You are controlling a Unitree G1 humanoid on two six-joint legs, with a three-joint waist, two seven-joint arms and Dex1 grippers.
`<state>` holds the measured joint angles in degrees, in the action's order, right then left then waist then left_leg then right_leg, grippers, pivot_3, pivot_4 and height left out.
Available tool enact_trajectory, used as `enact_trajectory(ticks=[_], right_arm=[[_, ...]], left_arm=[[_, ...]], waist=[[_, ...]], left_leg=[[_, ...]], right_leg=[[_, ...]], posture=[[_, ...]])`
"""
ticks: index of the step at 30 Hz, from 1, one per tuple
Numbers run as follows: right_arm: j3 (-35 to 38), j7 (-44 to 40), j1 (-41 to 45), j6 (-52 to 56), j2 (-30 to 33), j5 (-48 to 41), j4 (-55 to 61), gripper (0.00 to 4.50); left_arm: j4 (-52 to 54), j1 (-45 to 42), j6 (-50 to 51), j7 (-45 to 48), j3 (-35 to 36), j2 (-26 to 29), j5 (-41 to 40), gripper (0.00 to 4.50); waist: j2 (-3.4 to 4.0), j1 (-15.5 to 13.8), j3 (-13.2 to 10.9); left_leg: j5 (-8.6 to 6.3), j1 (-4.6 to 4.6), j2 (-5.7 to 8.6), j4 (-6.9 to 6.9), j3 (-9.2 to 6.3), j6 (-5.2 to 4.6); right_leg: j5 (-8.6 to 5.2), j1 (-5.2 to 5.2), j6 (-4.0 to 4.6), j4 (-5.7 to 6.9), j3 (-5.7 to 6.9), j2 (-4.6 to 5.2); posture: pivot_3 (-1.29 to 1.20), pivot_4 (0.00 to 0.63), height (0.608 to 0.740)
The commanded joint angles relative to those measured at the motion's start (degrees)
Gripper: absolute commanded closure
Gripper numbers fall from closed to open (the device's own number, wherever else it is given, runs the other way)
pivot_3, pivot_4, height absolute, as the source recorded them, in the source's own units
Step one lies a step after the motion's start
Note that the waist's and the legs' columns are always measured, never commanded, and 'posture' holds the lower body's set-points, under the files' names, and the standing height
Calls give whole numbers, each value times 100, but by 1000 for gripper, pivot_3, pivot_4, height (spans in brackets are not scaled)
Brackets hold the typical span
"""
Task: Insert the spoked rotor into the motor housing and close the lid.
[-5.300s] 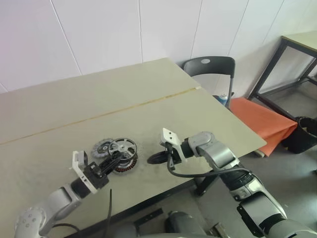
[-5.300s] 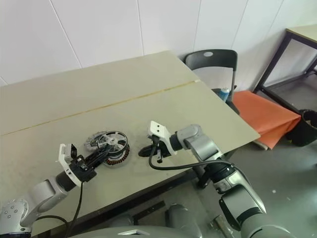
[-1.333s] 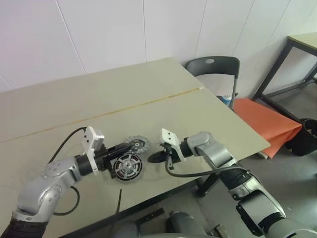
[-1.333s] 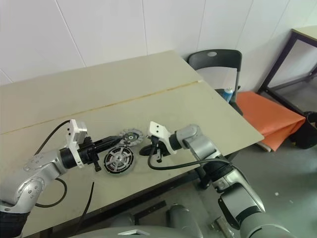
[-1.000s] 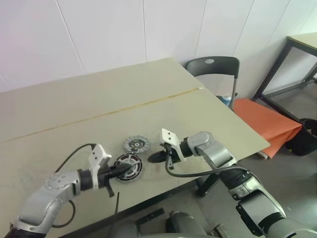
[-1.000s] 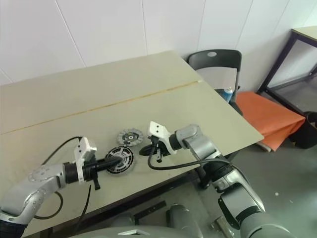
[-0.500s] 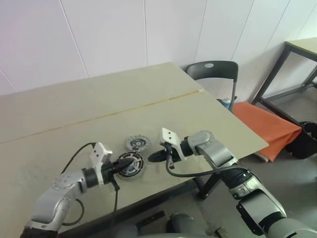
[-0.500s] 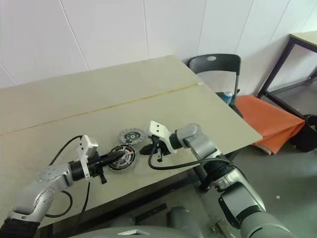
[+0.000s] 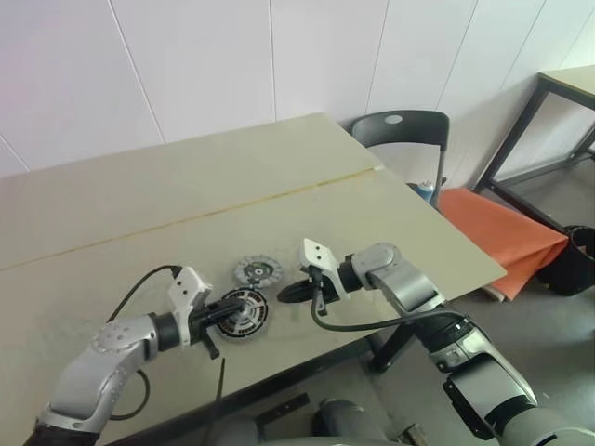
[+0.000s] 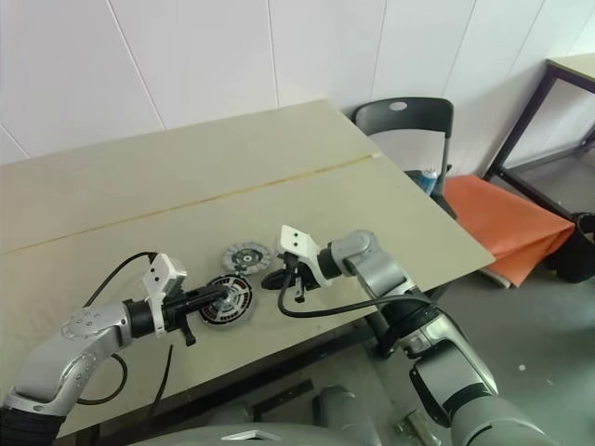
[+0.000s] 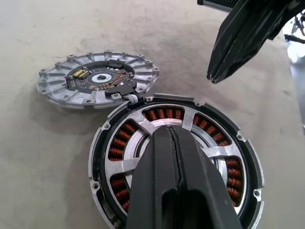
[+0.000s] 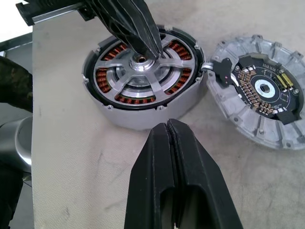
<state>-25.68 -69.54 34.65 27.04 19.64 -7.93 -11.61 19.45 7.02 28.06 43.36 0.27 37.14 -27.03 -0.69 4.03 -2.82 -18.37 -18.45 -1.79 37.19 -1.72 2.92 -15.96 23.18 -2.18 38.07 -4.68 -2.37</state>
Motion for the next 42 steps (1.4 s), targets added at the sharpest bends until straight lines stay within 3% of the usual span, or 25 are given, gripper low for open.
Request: enact_trajectory(ticks=[1, 7, 15, 22, 27, 30, 41, 42], right_arm=[[177, 75, 163, -140, -62, -74, 71, 4500], [557, 34, 147, 517, -21, -581, 391, 4500], [844, 306, 91, 1553, 206, -940, 681, 4500], [902, 845, 146, 2168, 16, -1022, 591, 4500], [999, 1334, 241, 2477, -373, -1084, 382, 4500], [1055, 1544, 288, 3045, -517, -1195, 327, 3878], [1185, 1842, 441, 3763, -559, -1317, -226, 207], [1212, 1890, 464, 3769, -588, -1314, -323, 41]], left_arm=[[-68, -75, -306, -219, 60, -107, 327, 4477], [117, 9, -947, 29, 633, -195, 81, 4477], [405, 897, -1494, 137, 1315, -296, 57, 4477], [630, 1967, -2224, -294, 1453, -777, 553, 4477], [492, 2158, -2507, -183, 1671, -1063, 112, 4477], [439, 2177, -2695, -82, 1688, -1158, 56, 4500], [526, 2494, -2607, 386, 1521, -1050, -219, 4500], [476, 2471, -2616, 410, 1539, -1027, -212, 4500]], waist=[[0, -1, 0], [-2, -3, -2], [-2, 3, -2], [-7, -4, -3], [-8, 9, -3], [-7, 11, -4], [-8, 28, -3], [-7, 30, -3]], left_leg=[[0, 1, 0, 2, 0, 0], [0, -7, -1, 4, -2, 0], [-1, -30, -4, -2, -2, -2], [-1, -24, -5, 0, 0, -2], [-1, -22, -5, 1, 2, -2], [-1, -20, -6, 1, 1, -2], [-1, -33, -4, -1, 3, -2], [-1, -31, -5, -1, 2, -2]], right_leg=[[0, 0, 0, 1, 0, 0], [2, 6, -1, 4, 0, -3], [2, 27, -2, -2, -1, 3], [-1, 23, 2, -2, -3, 3], [-10, 23, 16, -1, -3, 1], [-10, 23, 16, 1, -3, -3], [-10, 30, 16, -8, -3, -1], [-10, 29, 16, -7, -3, -3]], posture=[[0, 0, 740], [0, 0, 740], [0, 0, 740], [0, 0, 740], [0, 0, 740], [0, 0, 740], [0, 0, 740], [0, 0, 740]])
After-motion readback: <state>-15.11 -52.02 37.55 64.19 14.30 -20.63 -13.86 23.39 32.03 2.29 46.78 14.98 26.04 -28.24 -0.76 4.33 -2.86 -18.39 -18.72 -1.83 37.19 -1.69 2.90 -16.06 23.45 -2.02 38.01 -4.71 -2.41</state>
